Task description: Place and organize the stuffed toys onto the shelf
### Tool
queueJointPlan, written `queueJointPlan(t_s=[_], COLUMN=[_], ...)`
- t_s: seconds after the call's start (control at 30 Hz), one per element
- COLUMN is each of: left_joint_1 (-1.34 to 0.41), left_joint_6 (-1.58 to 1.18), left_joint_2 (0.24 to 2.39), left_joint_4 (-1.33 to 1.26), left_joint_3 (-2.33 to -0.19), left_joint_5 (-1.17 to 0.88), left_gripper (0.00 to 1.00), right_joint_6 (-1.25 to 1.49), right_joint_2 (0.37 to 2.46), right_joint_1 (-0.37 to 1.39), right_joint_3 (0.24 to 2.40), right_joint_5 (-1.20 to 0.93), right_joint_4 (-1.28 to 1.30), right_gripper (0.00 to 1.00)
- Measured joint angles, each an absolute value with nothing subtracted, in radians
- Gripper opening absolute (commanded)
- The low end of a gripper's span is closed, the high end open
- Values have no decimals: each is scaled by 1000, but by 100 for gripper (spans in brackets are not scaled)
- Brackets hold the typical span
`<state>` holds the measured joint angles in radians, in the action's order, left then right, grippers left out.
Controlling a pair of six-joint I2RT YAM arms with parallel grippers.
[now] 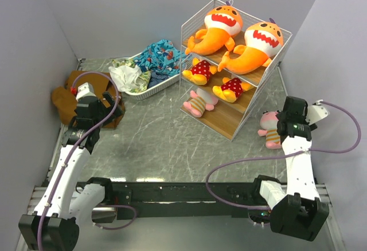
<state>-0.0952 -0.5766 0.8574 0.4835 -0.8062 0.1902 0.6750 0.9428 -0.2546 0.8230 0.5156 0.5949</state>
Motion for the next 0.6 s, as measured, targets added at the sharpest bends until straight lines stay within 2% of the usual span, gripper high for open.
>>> queueJointPlan(t_s=[0.3, 0.6], left_joint_1=[-110, -120], left_joint_6=[-577, -577], left_joint_2=[861, 861], left_joint_4=[485, 491], left_joint_3=[-806, -806], left_joint_5=[209, 226], left_gripper=[96, 97], right_joint_6=[846, 946], right_joint_2=[945, 936], right_joint_1=[-271, -284], right_joint_3=[663, 615], right_joint_5=[480, 477], right_joint_4=[533, 520], right_gripper=[74, 75])
